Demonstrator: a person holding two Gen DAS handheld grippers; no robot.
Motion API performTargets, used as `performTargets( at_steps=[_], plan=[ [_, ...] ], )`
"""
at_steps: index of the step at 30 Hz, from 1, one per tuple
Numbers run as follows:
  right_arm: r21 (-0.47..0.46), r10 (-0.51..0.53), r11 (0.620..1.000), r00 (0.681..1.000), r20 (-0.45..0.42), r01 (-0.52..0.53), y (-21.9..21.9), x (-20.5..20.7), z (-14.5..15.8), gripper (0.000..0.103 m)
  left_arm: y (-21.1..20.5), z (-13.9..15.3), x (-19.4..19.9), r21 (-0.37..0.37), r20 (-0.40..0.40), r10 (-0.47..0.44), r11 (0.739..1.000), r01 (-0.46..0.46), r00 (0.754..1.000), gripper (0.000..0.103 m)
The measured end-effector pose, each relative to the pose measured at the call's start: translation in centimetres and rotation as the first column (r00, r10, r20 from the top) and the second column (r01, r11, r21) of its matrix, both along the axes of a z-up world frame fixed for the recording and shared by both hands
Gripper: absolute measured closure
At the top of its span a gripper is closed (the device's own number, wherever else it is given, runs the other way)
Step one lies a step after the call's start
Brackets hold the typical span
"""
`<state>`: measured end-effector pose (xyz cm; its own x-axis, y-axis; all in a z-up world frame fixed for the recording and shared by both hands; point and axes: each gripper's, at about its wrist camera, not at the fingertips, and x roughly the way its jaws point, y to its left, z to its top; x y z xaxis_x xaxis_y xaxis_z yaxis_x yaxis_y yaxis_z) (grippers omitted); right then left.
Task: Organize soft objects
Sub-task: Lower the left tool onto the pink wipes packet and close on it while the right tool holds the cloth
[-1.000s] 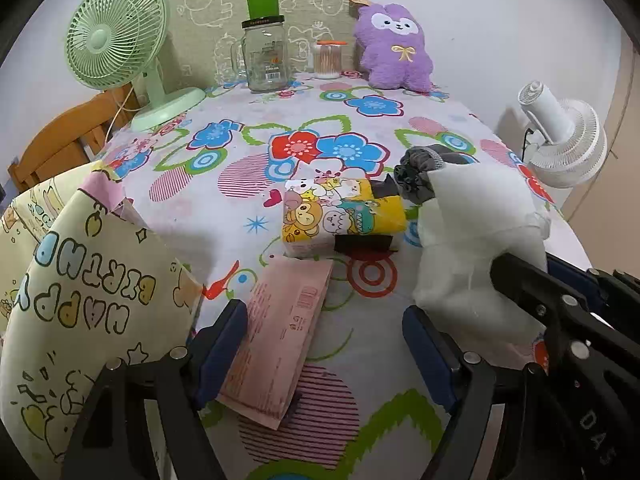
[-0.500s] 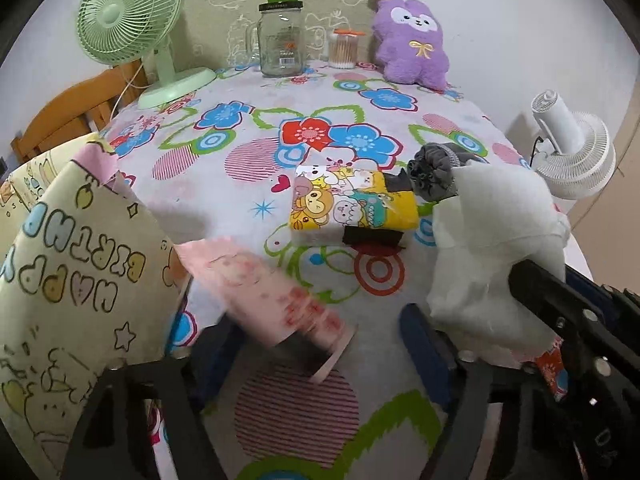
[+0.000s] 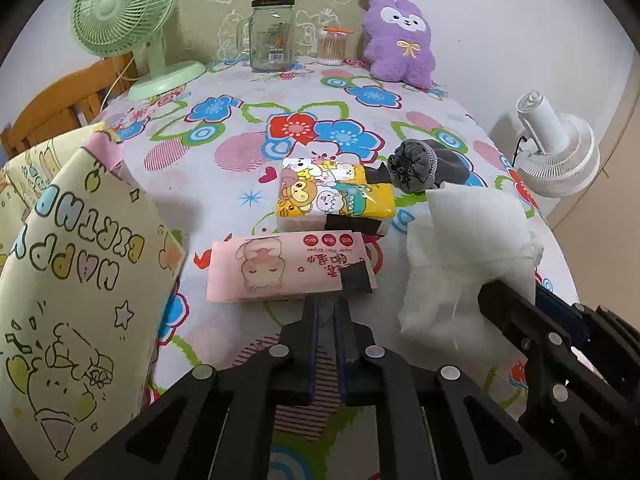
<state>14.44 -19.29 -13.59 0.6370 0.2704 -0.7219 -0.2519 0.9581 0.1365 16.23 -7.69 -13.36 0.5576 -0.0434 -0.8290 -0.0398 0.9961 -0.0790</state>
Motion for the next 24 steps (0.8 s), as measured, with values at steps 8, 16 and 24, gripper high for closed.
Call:
performTargets(
  at_steps=[8,16,24],
  plan=[
    [-0.009,0.002,1.000,1.000,0.012,-0.002,0.2,-0.2,0.5,0.083,0.1,1.1,-0.8,0.011,0.048,0.022,1.000,-0.023,0.999,0.054],
    [-0.004,-0.016,1.000,0.999,0.033,0.016,-0.3,0.3,1.4,0.083,0.5,1.7,0.4,0.034,0.082,0.047,0.998,-0.050,0.996,0.028],
    [-0.001,-0.023,1.000,0.999,0.039,0.023,-0.7,1.3,1.7,0.083,0.0,1.5,1.9,0.061,0.099,0.031,0.997,-0.037,0.995,0.020]
  ],
)
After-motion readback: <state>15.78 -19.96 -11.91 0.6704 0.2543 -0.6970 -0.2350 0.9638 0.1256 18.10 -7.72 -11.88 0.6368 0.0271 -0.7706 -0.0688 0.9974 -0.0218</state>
